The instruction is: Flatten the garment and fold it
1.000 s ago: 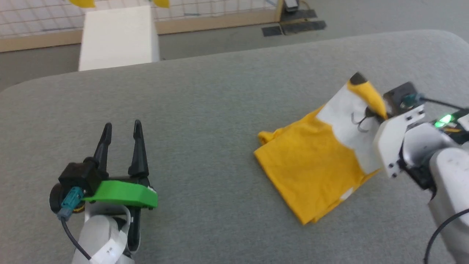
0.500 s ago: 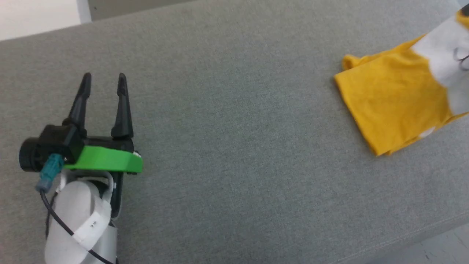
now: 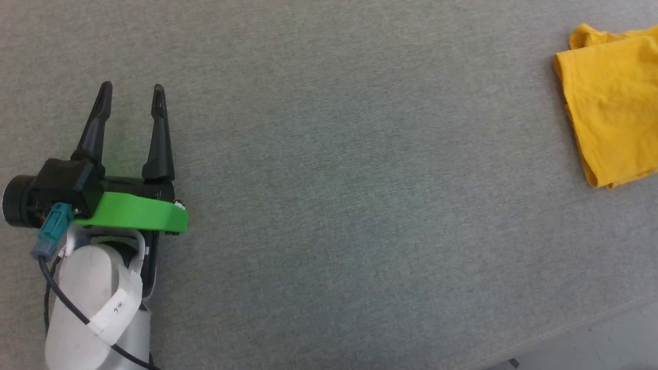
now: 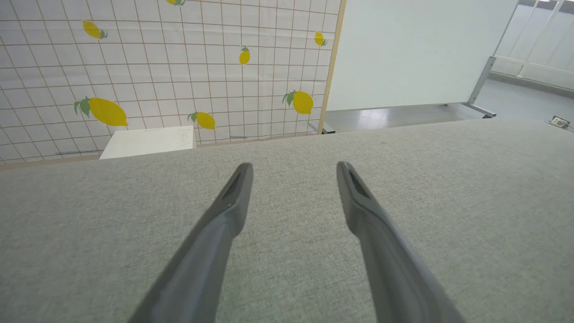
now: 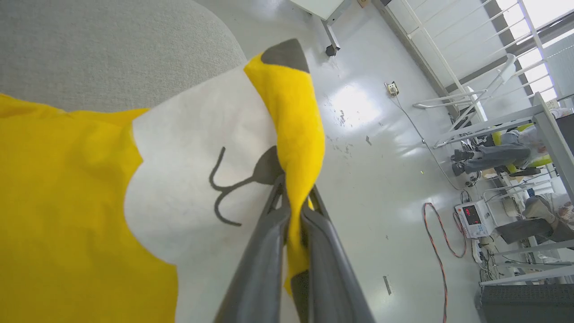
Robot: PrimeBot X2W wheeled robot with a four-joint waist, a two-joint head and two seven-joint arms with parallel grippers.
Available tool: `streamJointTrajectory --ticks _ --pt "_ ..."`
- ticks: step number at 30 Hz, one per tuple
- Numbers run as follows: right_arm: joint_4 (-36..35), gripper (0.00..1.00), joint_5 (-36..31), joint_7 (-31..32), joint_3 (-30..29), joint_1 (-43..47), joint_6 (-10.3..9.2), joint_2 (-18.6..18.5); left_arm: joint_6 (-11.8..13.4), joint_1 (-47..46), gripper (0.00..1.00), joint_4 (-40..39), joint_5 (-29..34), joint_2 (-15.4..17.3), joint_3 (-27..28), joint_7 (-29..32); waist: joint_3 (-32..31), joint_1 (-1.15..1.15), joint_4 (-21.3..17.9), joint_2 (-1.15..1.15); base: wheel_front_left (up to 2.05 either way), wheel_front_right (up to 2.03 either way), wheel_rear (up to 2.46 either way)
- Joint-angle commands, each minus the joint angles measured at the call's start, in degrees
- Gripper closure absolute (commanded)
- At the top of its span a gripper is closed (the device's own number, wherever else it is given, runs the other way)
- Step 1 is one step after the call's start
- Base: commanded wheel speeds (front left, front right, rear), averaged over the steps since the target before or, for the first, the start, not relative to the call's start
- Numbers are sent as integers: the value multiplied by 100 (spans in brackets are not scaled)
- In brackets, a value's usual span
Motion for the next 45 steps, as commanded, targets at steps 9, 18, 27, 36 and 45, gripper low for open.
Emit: streamJointTrajectory --ticks 9,18,27,36,45 --pt "188 0 -316 -438 -182 -152 -11 33 57 77 0 196 -60 -119 -114 -139 -491 -1 340 0 0 0 0" --pt "182 0 352 -1063 169 181 -11 -71 103 423 0 783 -294 -395 -175 -404 -1515 -1 755 0 0 0 0" --pt "-1122 0 1621 -1434 648 1388 -11 454 155 894 0 1236 -512 -577 -202 -482 -2494 -1 1141 0 0 0 0" --pt "-3051 0 2091 -1440 604 3101 -11 1402 126 1204 0 1273 -605 -671 -286 -488 -2945 -1 1524 0 0 0 0" --pt "-3957 0 2005 -1378 778 4280 -11 2239 58 1471 0 1432 -641 -705 -448 -489 -3189 -1 1870 0 0 0 0"
